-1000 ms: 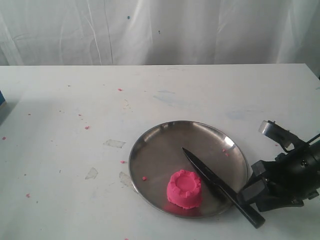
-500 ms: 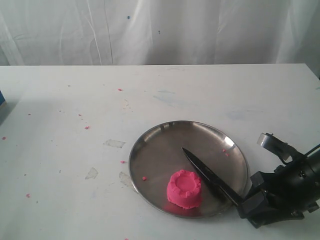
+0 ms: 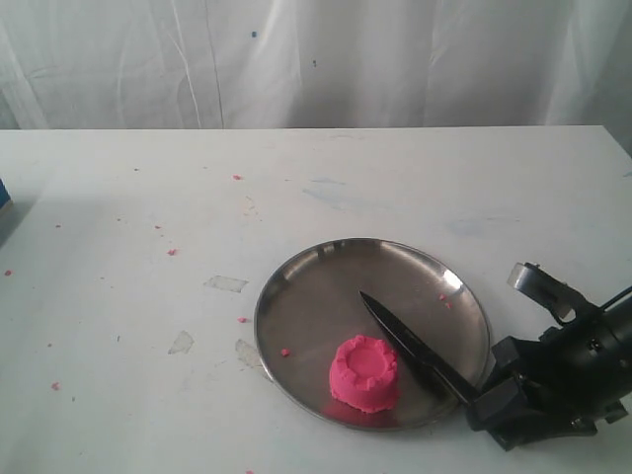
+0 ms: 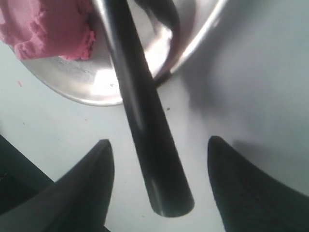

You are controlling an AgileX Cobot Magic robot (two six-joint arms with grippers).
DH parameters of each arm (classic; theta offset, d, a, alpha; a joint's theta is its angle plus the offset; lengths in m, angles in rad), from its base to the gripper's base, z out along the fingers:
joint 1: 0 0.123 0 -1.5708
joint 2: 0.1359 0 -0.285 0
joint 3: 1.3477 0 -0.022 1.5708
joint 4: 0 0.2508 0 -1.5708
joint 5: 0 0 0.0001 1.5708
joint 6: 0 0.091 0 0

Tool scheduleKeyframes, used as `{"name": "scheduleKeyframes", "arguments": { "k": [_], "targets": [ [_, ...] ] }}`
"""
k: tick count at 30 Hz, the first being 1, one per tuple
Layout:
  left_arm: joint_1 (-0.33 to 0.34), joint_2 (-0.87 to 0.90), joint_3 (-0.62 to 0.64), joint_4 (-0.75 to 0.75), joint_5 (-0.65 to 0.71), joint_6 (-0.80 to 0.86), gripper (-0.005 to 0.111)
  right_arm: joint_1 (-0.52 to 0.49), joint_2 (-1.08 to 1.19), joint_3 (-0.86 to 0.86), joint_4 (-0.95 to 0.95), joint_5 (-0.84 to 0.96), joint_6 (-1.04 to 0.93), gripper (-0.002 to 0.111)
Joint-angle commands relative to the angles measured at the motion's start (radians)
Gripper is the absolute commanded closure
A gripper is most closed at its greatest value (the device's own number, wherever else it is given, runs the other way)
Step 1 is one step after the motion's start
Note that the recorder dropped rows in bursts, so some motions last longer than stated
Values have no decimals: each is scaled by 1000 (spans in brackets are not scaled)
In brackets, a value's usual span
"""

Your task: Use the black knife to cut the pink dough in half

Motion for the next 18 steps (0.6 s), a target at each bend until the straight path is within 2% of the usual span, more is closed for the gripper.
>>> {"name": "scheduleKeyframes", "arguments": {
  "k": [1, 4, 9, 12, 18],
  "targets": [
    [4, -4, 1, -10, -5, 0, 107, 1, 0, 16, 6, -8, -14, 54],
    [4, -4, 1, -10, -5, 0, 107, 1, 0, 16, 19, -10, -14, 55],
    [4, -4, 1, -10, -5, 0, 107, 1, 0, 16, 36, -10, -14, 70],
    [4, -4, 1, -10, -5, 0, 107, 1, 0, 16, 36, -10, -14, 75],
    [4, -4, 1, -10, -5, 0, 107, 1, 0, 16, 36, -1, -20, 76]
  ]
}}
